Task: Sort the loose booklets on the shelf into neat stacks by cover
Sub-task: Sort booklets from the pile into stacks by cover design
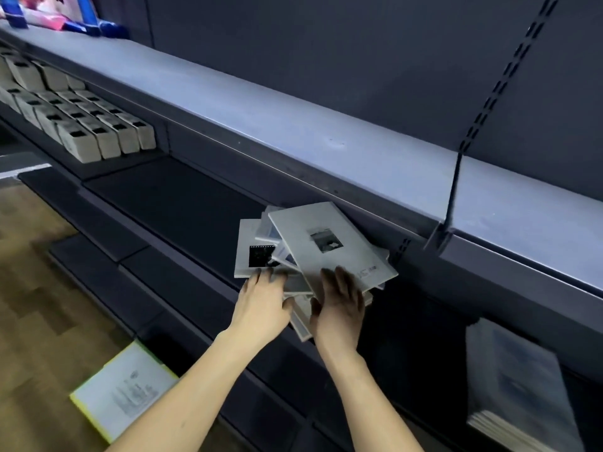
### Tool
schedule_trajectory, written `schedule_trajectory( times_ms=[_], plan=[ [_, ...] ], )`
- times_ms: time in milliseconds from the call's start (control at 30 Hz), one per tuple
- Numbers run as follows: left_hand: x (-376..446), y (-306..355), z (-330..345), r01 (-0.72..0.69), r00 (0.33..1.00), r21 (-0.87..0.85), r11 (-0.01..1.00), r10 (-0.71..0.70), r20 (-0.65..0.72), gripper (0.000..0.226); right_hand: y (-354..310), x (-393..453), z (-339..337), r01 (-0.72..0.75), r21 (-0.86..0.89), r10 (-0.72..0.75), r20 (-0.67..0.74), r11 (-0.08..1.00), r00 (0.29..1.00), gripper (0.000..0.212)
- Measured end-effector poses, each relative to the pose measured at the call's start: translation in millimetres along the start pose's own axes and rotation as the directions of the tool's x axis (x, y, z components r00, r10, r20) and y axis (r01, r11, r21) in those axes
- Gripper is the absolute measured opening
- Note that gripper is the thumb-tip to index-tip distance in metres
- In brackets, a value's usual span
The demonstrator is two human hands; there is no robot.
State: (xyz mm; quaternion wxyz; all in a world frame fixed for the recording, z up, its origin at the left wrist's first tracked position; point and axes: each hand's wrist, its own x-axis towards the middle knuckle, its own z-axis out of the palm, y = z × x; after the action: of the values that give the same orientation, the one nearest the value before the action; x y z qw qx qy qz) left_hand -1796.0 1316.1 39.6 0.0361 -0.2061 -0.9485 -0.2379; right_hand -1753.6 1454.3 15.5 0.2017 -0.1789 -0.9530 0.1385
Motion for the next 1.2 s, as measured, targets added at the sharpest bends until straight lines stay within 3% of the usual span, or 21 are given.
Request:
schedule_trajectory(
  times_ms=[100, 233, 367, 467, 567, 700, 833, 933, 1000, 1100, 1200],
  plan=[
    [4, -9, -1, -0.044, 0.999, -0.059, 0.997, 0.045, 0.007, 0.049, -6, -7, 0, 0.026, 0.008, -0.025, -0.113, 1.0, 0.993, 0.052],
    [5, -15, -2, -0.098, 0.993, -0.165, 0.981, 0.107, 0.043, 0.057, -23, -12, -29, -0.148, 0.004, 0.148, -0.013, 0.989, 0.989, 0.037],
    [5, -14, -3, -0.179, 0.976, -0.266, 0.947, 0.204, 0.07, 0.066, -45, -21, -49, -0.231, 0.424, 0.284, -0.063, 0.876, 0.957, 0.027],
    [0, -15, -3, -0.224, 0.947, -0.331, 0.917, 0.285, 0.149, 0.09, -59, -24, -55, -0.282, 0.666, 0.372, 0.008, 0.691, 0.928, 0.02],
    [-5, -17, -5, -0.212, 0.944, -0.439, 0.873, 0.3, 0.139, 0.101, -72, -24, -62, -0.36, 0.86, 0.431, 0.189, 0.361, 0.882, 0.019],
    [-5, -13, -12, -0.172, 0.968, -0.524, 0.834, 0.243, 0.069, 0.092, -78, -23, -75, -0.355, 0.934, 0.398, 0.337, -0.029, 0.854, 0.024],
    [1, -13, -17, -0.25, 0.964, -0.44, 0.863, 0.266, -0.025, 0.097, -68, -25, -80, -0.303, 0.92, 0.425, 0.385, -0.248, 0.819, 0.023],
    [4, -15, -17, -0.355, 0.935, -0.181, 0.917, 0.344, -0.089, 0.089, -52, -31, -75, -0.368, 0.905, 0.522, 0.424, -0.213, 0.74, 0.021],
    [3, -19, -8, -0.431, 0.901, -0.007, 0.902, 0.43, -0.048, 0.082, -40, -38, -65, -0.483, 0.865, 0.587, 0.462, -0.134, 0.665, 0.023],
    [1, -26, 2, -0.474, 0.88, 0.076, 0.877, 0.475, 0.011, 0.082, -26, -43, -57, -0.591, 0.806, 0.674, 0.422, 0.028, 0.607, 0.023],
    [1, -30, 1, -0.543, 0.838, 0.11, 0.833, 0.545, 0.009, 0.082, -22, -39, -59, -0.655, 0.744, 0.67, 0.42, 0.132, 0.612, 0.024]
  ],
)
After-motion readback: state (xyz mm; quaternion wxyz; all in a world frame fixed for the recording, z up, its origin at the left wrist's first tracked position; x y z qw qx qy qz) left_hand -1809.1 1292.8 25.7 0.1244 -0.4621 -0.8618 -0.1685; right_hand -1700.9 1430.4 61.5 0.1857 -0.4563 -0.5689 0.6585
